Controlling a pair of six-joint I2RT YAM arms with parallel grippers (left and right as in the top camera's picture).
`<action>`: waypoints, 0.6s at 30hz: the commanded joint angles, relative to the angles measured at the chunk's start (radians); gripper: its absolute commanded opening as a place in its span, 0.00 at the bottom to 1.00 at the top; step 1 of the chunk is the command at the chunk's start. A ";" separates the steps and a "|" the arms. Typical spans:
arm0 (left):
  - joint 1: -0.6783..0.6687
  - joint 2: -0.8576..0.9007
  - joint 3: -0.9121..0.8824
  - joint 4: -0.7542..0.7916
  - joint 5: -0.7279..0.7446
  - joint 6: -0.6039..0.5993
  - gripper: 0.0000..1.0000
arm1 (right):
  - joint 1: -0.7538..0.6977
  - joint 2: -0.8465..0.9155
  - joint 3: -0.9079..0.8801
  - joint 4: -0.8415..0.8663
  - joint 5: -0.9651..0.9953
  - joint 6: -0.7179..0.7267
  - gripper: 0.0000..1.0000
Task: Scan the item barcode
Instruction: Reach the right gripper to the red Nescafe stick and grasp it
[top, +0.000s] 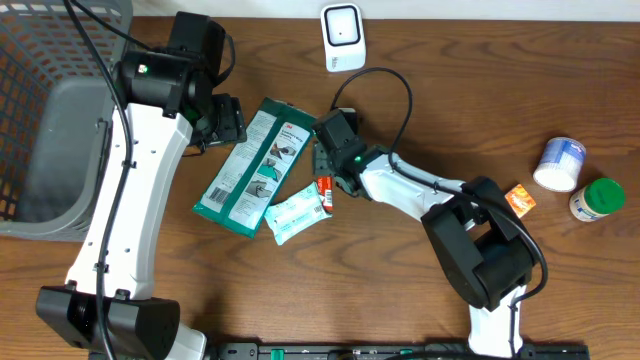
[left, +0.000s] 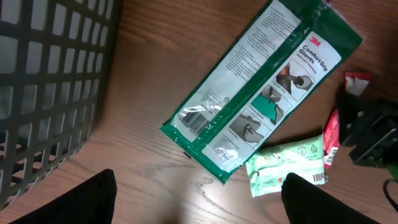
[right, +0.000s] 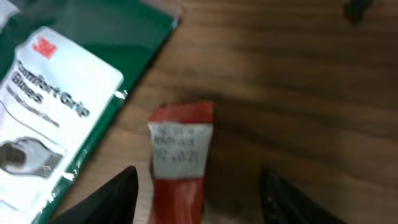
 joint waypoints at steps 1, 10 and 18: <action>0.004 -0.003 0.002 -0.001 -0.020 -0.010 0.82 | -0.045 -0.006 0.000 -0.090 0.035 0.013 0.56; 0.004 -0.003 0.002 -0.001 -0.019 -0.010 0.82 | -0.185 -0.158 0.000 -0.387 0.026 0.018 0.66; 0.004 -0.003 0.002 0.000 -0.019 -0.010 0.82 | -0.236 -0.159 0.000 -0.398 -0.299 -0.196 0.75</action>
